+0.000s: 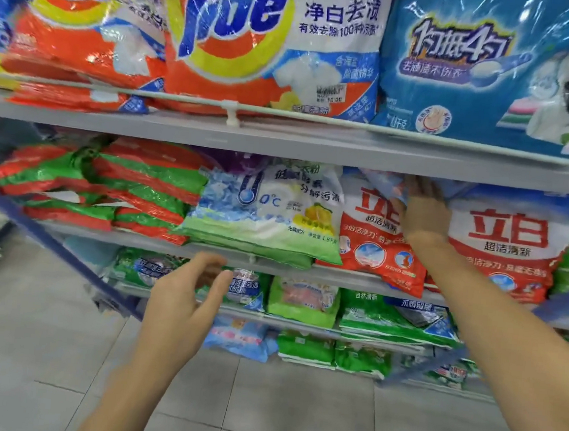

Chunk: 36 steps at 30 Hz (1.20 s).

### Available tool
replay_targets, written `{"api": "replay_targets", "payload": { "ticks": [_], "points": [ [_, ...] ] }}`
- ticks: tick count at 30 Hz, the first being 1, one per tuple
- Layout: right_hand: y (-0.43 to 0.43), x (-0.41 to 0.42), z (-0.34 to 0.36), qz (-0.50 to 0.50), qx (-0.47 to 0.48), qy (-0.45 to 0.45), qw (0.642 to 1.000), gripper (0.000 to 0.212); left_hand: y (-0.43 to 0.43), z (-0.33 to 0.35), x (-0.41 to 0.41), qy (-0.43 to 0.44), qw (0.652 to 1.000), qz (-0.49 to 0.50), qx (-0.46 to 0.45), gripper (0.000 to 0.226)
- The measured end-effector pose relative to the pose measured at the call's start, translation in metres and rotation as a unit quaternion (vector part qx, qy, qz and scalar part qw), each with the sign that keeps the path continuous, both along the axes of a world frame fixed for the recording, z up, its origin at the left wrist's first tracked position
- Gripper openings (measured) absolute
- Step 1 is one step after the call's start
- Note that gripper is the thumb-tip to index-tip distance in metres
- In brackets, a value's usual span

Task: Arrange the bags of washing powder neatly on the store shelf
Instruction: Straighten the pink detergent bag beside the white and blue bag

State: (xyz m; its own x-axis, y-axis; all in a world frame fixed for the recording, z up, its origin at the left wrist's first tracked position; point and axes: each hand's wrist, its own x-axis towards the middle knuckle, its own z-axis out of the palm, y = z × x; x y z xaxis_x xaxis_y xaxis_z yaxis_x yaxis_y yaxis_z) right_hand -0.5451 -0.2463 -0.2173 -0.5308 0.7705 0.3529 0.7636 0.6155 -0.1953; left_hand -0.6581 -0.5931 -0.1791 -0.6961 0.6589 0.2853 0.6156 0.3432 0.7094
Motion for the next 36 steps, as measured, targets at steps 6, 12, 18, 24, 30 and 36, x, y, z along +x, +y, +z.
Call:
{"api": "replay_targets", "payload": {
  "ticks": [6,12,18,24,30,36],
  "points": [
    [-0.034,0.043,0.021,-0.011,0.018,0.089,0.996,0.027,0.005,-0.011,-0.003,-0.021,0.999,-0.028,-0.014,0.018],
    [-0.071,0.085,0.054,-0.005,-0.121,0.172,0.978,0.020,0.025,-0.011,0.003,-0.028,0.997,-0.068,-0.003,0.015],
    [-0.092,0.123,0.119,0.087,-0.469,0.319,0.819,0.016,0.062,-0.016,0.024,-0.098,0.980,-0.167,-0.049,0.088],
    [-0.111,0.159,0.144,0.189,-0.569,0.337,0.726,0.035,0.113,-0.001,0.035,-0.303,0.902,-0.303,-0.042,0.078],
    [-0.105,0.207,0.130,0.124,-0.615,0.408,0.663,0.065,0.137,0.006,0.080,-0.327,0.868,-0.373,0.004,0.015],
    [-0.101,0.262,0.113,0.005,-0.619,0.471,0.629,0.065,0.169,0.028,0.112,-0.251,0.899,-0.357,0.033,0.008]
  ]
}}
